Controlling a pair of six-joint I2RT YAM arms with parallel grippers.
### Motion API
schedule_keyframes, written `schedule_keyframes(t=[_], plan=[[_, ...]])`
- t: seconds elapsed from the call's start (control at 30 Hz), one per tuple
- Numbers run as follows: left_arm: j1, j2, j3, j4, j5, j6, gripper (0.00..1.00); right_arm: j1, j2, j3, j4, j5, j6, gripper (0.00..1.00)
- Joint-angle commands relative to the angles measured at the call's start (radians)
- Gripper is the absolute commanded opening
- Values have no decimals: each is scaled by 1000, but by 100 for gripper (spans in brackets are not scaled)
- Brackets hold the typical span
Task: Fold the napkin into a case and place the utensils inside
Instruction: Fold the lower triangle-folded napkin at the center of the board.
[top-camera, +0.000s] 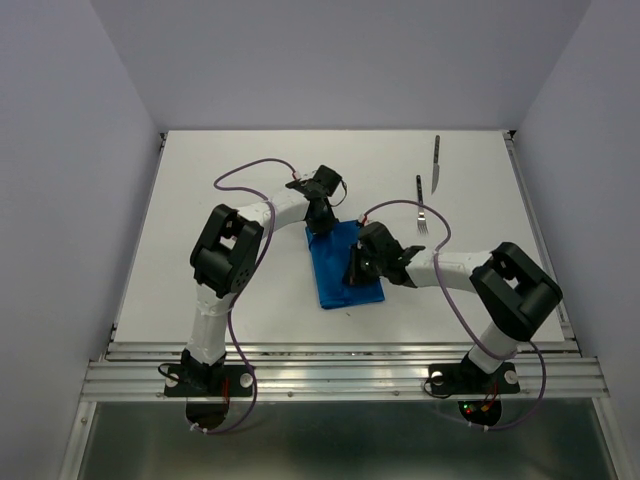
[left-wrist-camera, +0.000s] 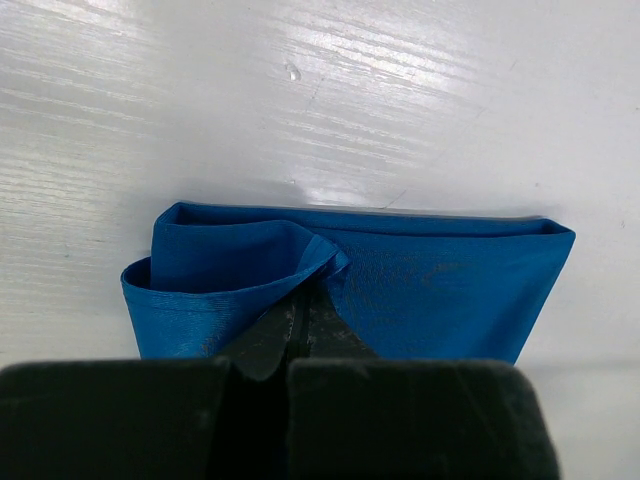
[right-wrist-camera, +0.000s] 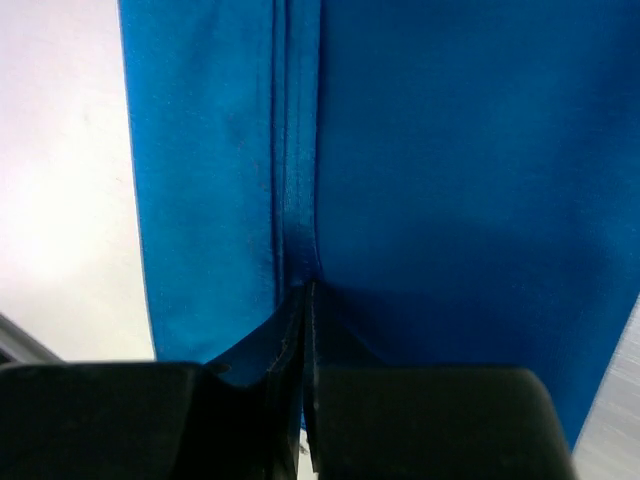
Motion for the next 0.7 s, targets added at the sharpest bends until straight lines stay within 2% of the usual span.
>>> schedule_keyframes(t=[0.0, 0.13, 0.17, 0.2, 0.3, 0.33, 0.43, 0.53, 0.67], plan=[[3, -20, -14, -3, -6, -4, 0, 0, 17, -11, 77, -10, 27, 3], [3, -26, -25, 6, -3, -5, 0, 0, -28, -22, 62, 41, 24, 6], [3, -26, -28, 6, -1, -5, 0, 0, -36, -22, 54, 51, 21, 11], [3, -26, -28, 8, -1, -5, 0, 0, -42, -21, 54, 51, 19, 11], [3, -26, -29, 9, -1, -7, 0, 0, -53, -20, 43, 57, 18, 26], [3, -26, -31, 12, -1, -7, 0, 0, -53, -22, 42, 54, 19, 34], [3, -26, -32, 11, -1, -7, 0, 0, -33, -25, 52, 35, 19, 46], [3, -26, -32, 9, -3, -7, 0, 9, -13, -21, 60, 24, 21, 51], [3, -27, -34, 9, -6, -8, 0, 19, -1, -19, 72, 7, 22, 52]])
